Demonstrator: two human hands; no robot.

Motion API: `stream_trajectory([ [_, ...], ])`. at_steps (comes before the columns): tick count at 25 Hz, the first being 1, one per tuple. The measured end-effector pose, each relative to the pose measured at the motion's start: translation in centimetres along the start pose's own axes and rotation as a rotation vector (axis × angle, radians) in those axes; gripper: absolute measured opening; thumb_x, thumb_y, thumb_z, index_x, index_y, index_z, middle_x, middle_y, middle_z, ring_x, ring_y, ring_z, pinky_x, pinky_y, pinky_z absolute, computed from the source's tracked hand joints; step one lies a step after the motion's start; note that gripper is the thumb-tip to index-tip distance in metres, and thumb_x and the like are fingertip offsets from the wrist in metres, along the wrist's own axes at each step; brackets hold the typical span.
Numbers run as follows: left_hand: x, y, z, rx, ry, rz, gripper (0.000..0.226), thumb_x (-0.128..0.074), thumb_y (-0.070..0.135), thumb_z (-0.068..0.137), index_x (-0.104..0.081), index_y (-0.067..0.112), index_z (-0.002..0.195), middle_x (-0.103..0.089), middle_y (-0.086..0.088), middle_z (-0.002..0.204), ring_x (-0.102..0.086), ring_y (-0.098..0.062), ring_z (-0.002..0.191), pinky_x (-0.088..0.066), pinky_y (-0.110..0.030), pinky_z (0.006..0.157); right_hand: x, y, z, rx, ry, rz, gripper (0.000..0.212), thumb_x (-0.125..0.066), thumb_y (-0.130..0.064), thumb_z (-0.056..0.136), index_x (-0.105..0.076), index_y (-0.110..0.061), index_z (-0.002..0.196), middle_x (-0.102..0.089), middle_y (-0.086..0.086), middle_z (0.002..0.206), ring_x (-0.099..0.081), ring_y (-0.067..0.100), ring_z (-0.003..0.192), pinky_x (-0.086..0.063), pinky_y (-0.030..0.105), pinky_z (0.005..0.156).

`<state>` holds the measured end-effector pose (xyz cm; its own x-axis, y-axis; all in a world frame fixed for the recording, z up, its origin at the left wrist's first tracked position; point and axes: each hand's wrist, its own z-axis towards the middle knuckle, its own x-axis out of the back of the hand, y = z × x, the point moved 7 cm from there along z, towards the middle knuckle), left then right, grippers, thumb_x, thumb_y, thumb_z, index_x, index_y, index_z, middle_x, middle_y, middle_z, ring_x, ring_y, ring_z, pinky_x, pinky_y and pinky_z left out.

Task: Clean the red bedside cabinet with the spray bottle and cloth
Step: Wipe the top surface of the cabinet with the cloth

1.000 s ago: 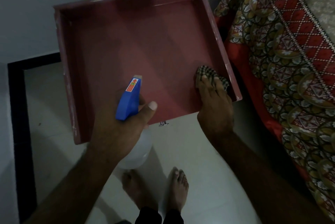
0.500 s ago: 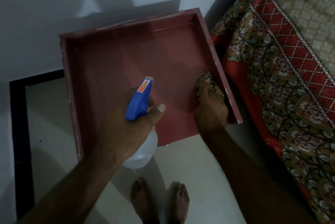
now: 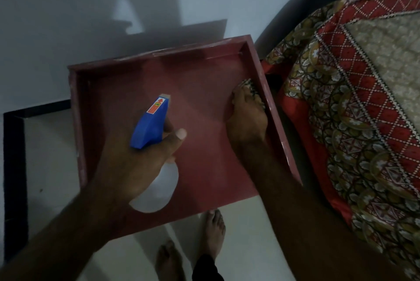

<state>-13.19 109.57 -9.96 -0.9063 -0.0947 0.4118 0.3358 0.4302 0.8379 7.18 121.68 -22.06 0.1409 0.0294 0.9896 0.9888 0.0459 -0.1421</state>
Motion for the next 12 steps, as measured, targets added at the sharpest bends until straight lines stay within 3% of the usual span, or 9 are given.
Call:
stream_trajectory([
  [5,1.1,0.1,1.6,-0.005,0.032,-0.003,0.025,-0.073,0.039,0.084,-0.066,0.015,0.088,-0.073,-0.002,0.070,-0.071,-0.012,0.063,-0.051,-0.010,0.057,0.1,-1.3,4.4,0.005,0.002,0.045,0.071,-0.057,-0.009,0.096,-0.025,-0.005,0.159,-0.044,0.018,0.155,-0.052,0.036,0.132,-0.049,0.041,0.103],
  [9,2.0,-0.6,2.4,0.017,0.061,-0.008,0.027,-0.073,0.042,0.083,-0.067,0.015,0.085,-0.073,-0.001,0.069,-0.068,-0.016,0.058,-0.052,-0.014,0.054,0.0,-2.1,6.9,0.018,0.001,0.022,0.069,-0.055,-0.013,0.098,-0.024,-0.009,0.160,-0.037,0.023,0.158,-0.053,0.039,0.132,-0.054,0.042,0.098],
  [12,2.5,-0.7,2.8,0.014,0.059,0.033,0.028,-0.071,0.045,0.082,-0.067,0.017,0.084,-0.073,0.002,0.069,-0.066,-0.009,0.055,-0.049,-0.012,0.051,0.3,-2.5,8.7,0.053,0.012,0.087,0.060,-0.049,-0.019,0.103,-0.028,-0.016,0.160,-0.039,0.021,0.158,-0.053,0.038,0.133,-0.051,0.043,0.100],
])
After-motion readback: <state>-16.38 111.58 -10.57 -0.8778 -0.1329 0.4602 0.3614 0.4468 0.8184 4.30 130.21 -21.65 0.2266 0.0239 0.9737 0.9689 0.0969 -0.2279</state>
